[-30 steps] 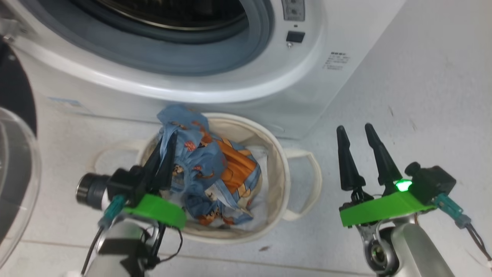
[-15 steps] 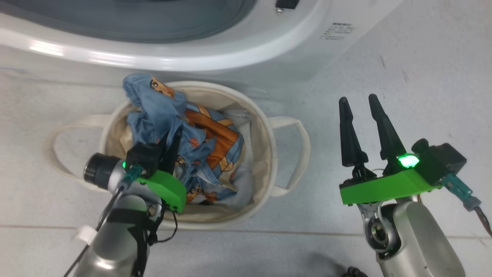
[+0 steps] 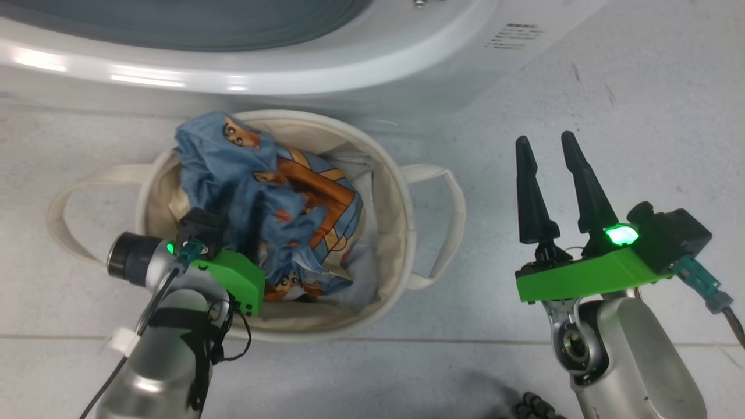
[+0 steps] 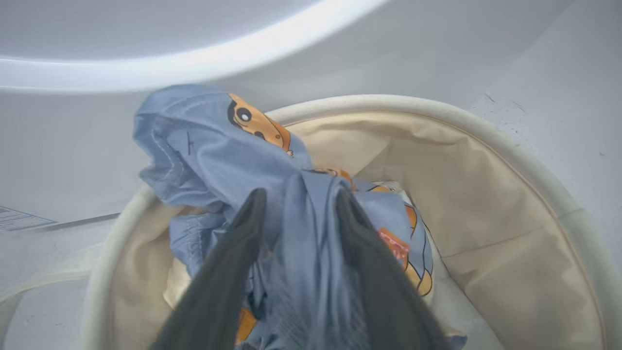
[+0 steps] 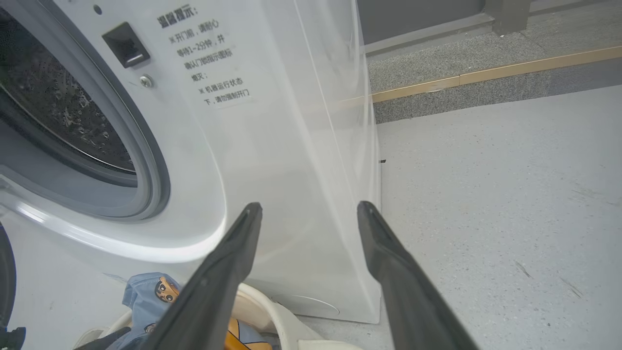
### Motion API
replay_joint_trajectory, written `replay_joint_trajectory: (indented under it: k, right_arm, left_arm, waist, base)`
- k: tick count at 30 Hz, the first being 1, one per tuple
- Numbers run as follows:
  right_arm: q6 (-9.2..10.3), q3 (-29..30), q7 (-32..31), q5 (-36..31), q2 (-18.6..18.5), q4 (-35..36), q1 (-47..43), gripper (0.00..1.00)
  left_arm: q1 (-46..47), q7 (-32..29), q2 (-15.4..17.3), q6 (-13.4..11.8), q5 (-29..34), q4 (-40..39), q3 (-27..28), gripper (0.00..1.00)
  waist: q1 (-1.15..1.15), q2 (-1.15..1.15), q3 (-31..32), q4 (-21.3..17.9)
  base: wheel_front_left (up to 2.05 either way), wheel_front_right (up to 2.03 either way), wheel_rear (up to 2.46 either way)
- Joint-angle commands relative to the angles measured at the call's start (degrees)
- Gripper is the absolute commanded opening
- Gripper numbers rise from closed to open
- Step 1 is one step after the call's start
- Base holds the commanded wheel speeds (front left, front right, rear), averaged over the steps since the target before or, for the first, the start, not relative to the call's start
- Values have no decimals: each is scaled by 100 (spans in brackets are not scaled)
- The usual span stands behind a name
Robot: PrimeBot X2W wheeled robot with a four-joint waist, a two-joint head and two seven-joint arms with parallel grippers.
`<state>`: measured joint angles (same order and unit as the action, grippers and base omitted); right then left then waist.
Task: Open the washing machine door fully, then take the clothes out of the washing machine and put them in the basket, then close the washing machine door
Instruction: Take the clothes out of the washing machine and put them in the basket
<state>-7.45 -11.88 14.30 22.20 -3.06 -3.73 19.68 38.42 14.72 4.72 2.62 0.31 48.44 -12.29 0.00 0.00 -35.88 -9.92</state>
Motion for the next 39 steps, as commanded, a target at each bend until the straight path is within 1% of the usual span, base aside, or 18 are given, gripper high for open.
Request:
replay_joint_trajectory:
  k: [1, 5, 8, 13, 22, 29, 39]
  right_arm:
    - [-3, -100, 70, -32, 18, 172, -51, 100]
    - [-3, -129, 70, -65, 18, 140, -71, 100]
    - [-3, -140, 70, -87, 18, 107, -109, 100]
    - [-3, -133, 70, -102, 18, 13, -204, 100]
    - [-3, -36, 70, -150, 18, -119, -485, 100]
    - [-3, 129, 70, -180, 18, -239, -730, 100]
    - [-3, 415, 70, -35, 18, -305, -1065, 100]
  left_arm:
    - [-32, 28, 98, -40, -60, -143, 102, 100]
    - [-157, 28, 50, -35, -113, -358, 56, 100]
    - [-324, 28, 17, -23, -166, -732, 38, 100]
    - [-740, 28, -35, -18, -325, -1587, 130, 100]
    - [-1708, 28, -136, -91, -576, -3040, 312, 100]
    - [-2449, 28, -169, -304, -619, -3855, 447, 100]
    - [-3288, 28, -181, -486, -682, -4529, 483, 100]
  waist:
    - [0, 0, 70, 63]
    - [0, 0, 271, 190]
    - [0, 0, 481, 305]
    - [0, 0, 944, 513]
    - [0, 0, 1848, 888]
    - [0, 0, 2359, 1076]
    - [0, 0, 2722, 1151]
  base:
    - [0, 0, 0]
    - [0, 0, 0]
    - [0, 0, 0]
    - [0, 0, 0]
    - [0, 0, 0]
    - [0, 0, 0]
    - [0, 0, 0]
